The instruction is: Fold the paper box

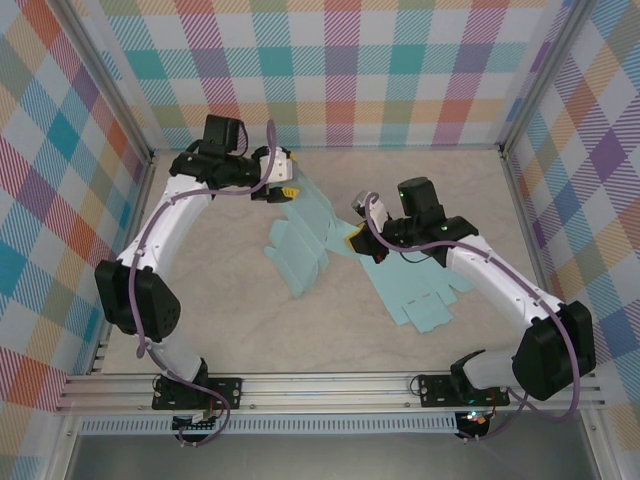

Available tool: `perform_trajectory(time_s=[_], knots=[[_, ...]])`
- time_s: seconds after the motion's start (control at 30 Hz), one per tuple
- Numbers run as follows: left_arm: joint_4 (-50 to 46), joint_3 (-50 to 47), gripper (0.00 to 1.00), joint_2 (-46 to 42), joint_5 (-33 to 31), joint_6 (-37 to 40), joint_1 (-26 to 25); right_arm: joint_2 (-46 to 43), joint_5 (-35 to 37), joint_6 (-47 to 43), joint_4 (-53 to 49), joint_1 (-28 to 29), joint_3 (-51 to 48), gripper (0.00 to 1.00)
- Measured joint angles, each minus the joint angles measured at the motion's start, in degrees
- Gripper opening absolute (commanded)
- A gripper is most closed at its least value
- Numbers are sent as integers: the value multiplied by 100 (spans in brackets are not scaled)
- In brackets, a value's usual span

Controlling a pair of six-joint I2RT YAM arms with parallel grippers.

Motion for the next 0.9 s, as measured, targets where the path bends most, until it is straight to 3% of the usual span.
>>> perform_trajectory(time_s=[0.63, 0.9], knots=[[-452, 872, 58, 483, -271, 378, -59, 114, -17, -20, -17, 37, 7, 0], [-785, 929, 38, 745, -540, 629, -116, 114, -17, -20, -17, 37, 7, 0]])
